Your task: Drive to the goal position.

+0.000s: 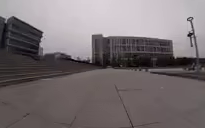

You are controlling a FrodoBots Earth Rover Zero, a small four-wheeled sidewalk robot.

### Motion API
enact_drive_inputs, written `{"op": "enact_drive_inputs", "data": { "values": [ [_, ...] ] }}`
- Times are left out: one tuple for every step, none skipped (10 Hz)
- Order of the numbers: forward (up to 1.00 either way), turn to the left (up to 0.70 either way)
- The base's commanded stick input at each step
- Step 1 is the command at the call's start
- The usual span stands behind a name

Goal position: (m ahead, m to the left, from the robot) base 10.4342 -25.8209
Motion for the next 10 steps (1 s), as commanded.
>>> {"op": "enact_drive_inputs", "data": {
  "values": [
    [0.7,0.0],
    [0.7,0.0],
    [0.7,0.0],
    [0.7,0.0],
    [0.7,0.0],
    [0.7,0.0],
    [0.7,0.0],
    [0.7,0.0],
    [0.7,0.0],
    [0.7,0.0]
  ]
}}
